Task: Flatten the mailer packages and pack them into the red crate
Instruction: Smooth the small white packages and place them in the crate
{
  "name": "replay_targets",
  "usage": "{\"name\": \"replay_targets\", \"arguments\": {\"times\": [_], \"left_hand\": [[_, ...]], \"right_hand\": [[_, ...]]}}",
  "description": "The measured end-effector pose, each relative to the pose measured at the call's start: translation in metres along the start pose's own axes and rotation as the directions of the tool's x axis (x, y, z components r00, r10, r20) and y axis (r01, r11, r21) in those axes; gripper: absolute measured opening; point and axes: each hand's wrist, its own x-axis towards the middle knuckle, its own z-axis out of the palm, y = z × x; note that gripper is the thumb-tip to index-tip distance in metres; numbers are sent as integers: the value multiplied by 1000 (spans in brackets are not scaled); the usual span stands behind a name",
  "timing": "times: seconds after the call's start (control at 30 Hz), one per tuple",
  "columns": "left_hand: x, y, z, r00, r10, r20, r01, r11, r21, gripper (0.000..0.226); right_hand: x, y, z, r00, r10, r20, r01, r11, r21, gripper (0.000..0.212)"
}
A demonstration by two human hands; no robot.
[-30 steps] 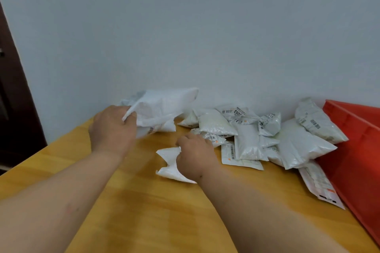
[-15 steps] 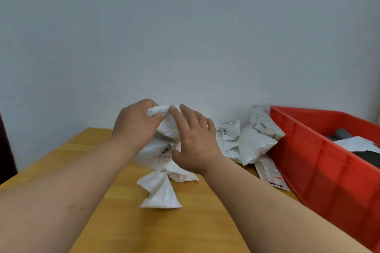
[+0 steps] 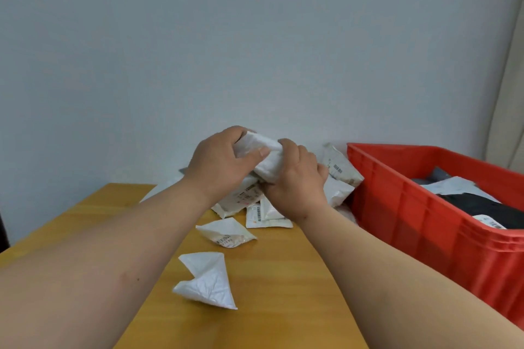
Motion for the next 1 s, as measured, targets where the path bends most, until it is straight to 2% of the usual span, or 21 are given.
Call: {"name": "replay_targets", "arguments": {"times": [0.07,0.13,0.17,0.2,0.27,0.33,0.37,0.43,0.47,0.57,0.63,0.67,0.7,0.77,0.83,0.87,0.93,1.0], "left_hand": [[1,-4,3,994,23,-110,-1,980,200,62],[-1,-12,4,983,-112,-148,148,954,259,71],[-2,-18,6,965,-241,-108,257,949,181,75],[-5,-24,8,927,-373,-27,374,927,27,80],[-11,-35,16,838,-519,169,545,776,-318,86],[-17,-40,27,796,-543,269,600,648,-470,75],[-19,-41,32,790,-538,293,607,620,-497,61],[-20,-41,41,792,-538,289,603,615,-508,29],[-20,-41,45,794,-538,282,601,628,-495,22],[-21,-38,58,807,-508,302,589,657,-470,22],[-22,-37,67,817,-488,309,577,673,-463,23],[-23,-37,73,816,-490,307,578,674,-460,25],[-23,-38,78,812,-497,306,583,671,-458,27],[-24,-43,85,803,-522,289,594,658,-462,30],[-24,-49,91,784,-557,273,611,617,-495,36],[-23,-53,95,780,-573,251,610,607,-509,37],[-25,-60,101,773,-602,199,605,605,-518,24],[-26,-67,107,739,-639,213,626,536,-566,15]], "right_hand": [[-3,6,-6,995,96,32,-98,992,73,67],[-5,16,-14,972,215,92,-227,962,153,58],[-7,20,-18,957,256,137,-280,939,200,57],[-9,25,-20,942,279,185,-319,915,246,59],[-14,31,-23,915,292,279,-372,880,297,64],[-20,36,-24,876,293,383,-422,850,316,67],[-22,39,-25,852,293,434,-453,827,334,68],[-28,46,-23,804,285,523,-516,772,372,70],[-30,49,-23,791,284,541,-537,746,393,70],[-30,56,-18,802,317,506,-566,676,473,60],[-26,59,-13,833,357,423,-531,730,430,50],[-23,62,-10,844,373,385,-520,747,415,38],[-22,63,-8,851,392,349,-516,750,414,28],[-20,71,-5,854,419,310,-519,730,444,26],[-18,83,-2,842,438,315,-540,700,468,12],[-17,90,-1,832,456,315,-555,683,475,21],[-17,101,0,798,527,293,-598,633,492,41],[-17,117,3,756,592,279,-643,591,487,45]]}}
